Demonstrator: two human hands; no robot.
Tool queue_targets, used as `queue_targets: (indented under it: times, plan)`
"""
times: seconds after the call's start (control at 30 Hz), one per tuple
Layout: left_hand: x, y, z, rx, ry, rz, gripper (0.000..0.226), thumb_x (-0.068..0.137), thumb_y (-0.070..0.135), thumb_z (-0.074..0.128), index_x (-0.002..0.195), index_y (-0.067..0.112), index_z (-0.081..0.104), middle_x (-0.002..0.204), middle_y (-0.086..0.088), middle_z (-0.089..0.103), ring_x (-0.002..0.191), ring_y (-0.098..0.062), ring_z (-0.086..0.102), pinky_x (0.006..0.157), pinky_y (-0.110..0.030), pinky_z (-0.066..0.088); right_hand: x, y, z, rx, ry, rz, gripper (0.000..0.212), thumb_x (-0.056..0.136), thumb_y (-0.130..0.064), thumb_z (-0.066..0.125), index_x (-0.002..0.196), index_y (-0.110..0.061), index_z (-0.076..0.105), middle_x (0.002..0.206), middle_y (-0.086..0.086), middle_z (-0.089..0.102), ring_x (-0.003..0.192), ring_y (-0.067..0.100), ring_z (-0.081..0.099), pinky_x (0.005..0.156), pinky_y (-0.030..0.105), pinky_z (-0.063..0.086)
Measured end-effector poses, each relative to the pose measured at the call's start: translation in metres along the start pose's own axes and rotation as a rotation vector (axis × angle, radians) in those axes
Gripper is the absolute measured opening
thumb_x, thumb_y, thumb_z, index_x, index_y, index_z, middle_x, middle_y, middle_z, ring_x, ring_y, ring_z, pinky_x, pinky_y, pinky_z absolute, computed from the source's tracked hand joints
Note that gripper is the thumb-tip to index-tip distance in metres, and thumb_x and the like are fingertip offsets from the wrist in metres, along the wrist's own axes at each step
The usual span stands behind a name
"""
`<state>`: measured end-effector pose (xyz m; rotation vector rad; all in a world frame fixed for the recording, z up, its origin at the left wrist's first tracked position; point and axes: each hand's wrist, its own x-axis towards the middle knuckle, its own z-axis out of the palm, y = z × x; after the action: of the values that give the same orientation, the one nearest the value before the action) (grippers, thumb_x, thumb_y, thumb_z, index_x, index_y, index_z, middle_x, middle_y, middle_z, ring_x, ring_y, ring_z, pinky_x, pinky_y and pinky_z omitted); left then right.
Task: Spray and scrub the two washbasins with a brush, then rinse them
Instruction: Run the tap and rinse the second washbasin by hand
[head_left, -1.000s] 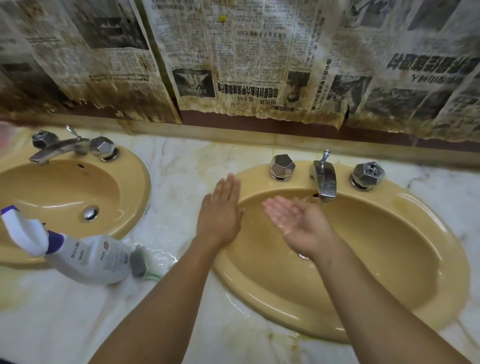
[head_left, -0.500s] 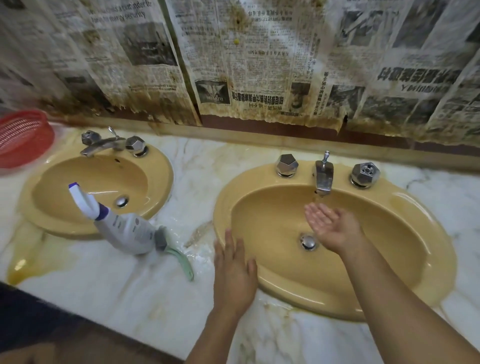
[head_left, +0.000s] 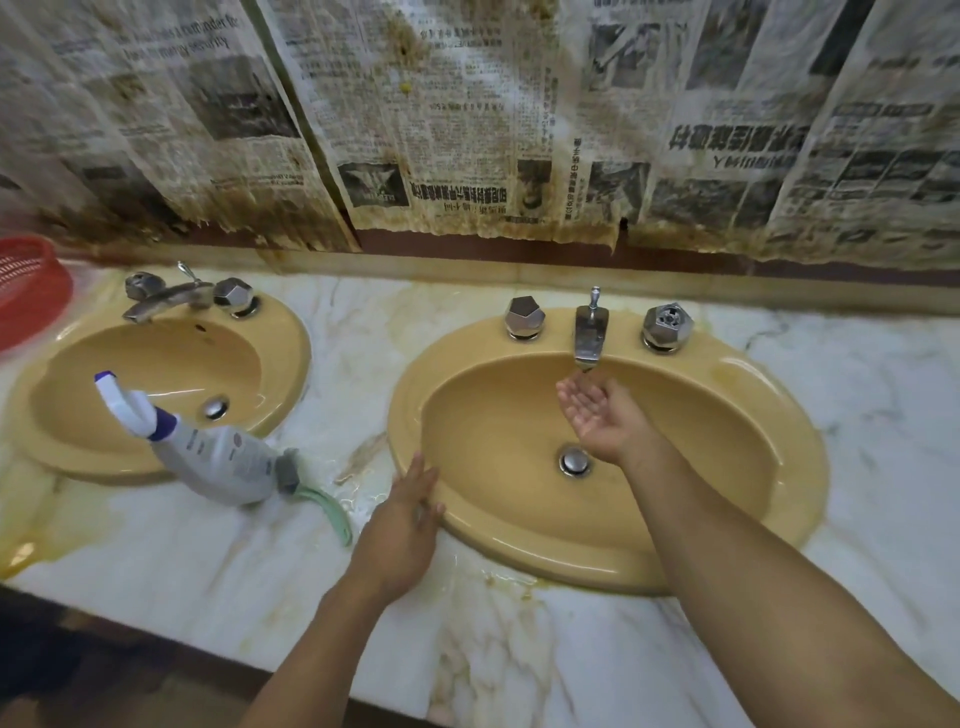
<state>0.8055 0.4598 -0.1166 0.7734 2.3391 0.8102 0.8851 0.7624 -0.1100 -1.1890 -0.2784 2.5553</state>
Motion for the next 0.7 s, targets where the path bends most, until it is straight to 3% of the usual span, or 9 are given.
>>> queue_targets:
  times: [0.17, 0.23, 0.3, 0.43, 0.53, 0.63, 0.7]
  plan:
    - [0.007, -0.008, -0.019, 0.171, -0.089, 0.096, 0.052, 0.107, 0.01, 0.041, 0.155, 0.03, 0.043, 0.166, 0.018, 0.017, 0.154, -0.011, 0.026, 0.125, -0.029, 0.021, 0.001, 0.001, 0.001, 0.074, -0.016, -0.006, 0.029, 0.105, -0.018, 0.049, 0.101, 0.005, 0.066, 0.108, 0.02, 0.07, 0.099, 0.03, 0.069, 0.065, 0.037, 0.064]
    - [0.012, -0.012, -0.033, 0.291, -0.101, 0.16, 0.051, 0.105, 0.011, 0.042, 0.151, 0.032, 0.049, 0.164, 0.017, 0.025, 0.15, -0.016, 0.036, 0.122, -0.03, 0.029, -0.008, 0.005, 0.006, 0.007, -0.018, 0.002, 0.023, 0.102, -0.012, 0.052, 0.103, 0.006, 0.067, 0.107, 0.02, 0.071, 0.097, 0.03, 0.072, 0.072, 0.037, 0.064]
    - [0.017, -0.016, -0.045, 0.468, -0.088, 0.259, 0.049, 0.102, 0.021, 0.045, 0.147, 0.037, 0.054, 0.162, 0.019, 0.033, 0.147, -0.022, 0.04, 0.119, -0.038, 0.033, -0.022, 0.014, 0.014, -0.073, -0.019, 0.027, 0.025, 0.103, -0.013, 0.051, 0.104, 0.007, 0.067, 0.099, 0.021, 0.075, 0.087, 0.03, 0.076, 0.077, 0.038, 0.063]
    - [0.033, -0.021, -0.067, 0.641, -0.185, 0.395, 0.048, 0.104, 0.04, 0.041, 0.152, 0.043, 0.043, 0.166, 0.021, 0.026, 0.158, -0.012, 0.009, 0.125, -0.044, 0.008, -0.058, 0.047, 0.038, -0.18, -0.023, 0.075, 0.03, 0.104, -0.013, 0.048, 0.106, 0.009, 0.067, 0.094, 0.022, 0.073, 0.079, 0.031, 0.076, 0.073, 0.039, 0.064]
    - [0.051, -0.027, -0.072, 0.748, -0.305, 0.534, 0.057, 0.105, 0.049, 0.041, 0.16, 0.038, 0.03, 0.169, 0.018, 0.018, 0.158, -0.009, 0.002, 0.127, -0.045, -0.004, -0.079, 0.078, 0.051, -0.215, -0.008, 0.095, 0.03, 0.103, -0.011, 0.047, 0.101, 0.012, 0.067, 0.096, 0.026, 0.073, 0.08, 0.035, 0.076, 0.063, 0.037, 0.064]
    - [0.074, -0.027, -0.065, 0.801, -0.384, 0.673, 0.073, 0.096, 0.068, 0.031, 0.157, 0.029, 0.038, 0.166, 0.01, 0.033, 0.158, -0.015, 0.012, 0.127, -0.05, -0.001, -0.092, 0.106, 0.057, -0.248, 0.03, 0.089, 0.029, 0.1, -0.008, 0.048, 0.104, 0.015, 0.066, 0.103, 0.03, 0.072, 0.086, 0.038, 0.076, 0.065, 0.039, 0.064]
    - [0.085, -0.025, -0.057, 0.841, -0.424, 0.753, 0.076, 0.091, 0.073, 0.03, 0.147, 0.024, 0.047, 0.152, 0.002, 0.051, 0.152, -0.019, 0.03, 0.126, -0.054, 0.009, -0.102, 0.119, 0.062, -0.284, 0.074, 0.077, 0.03, 0.101, -0.009, 0.048, 0.105, 0.016, 0.066, 0.104, 0.033, 0.071, 0.088, 0.04, 0.075, 0.068, 0.041, 0.065]
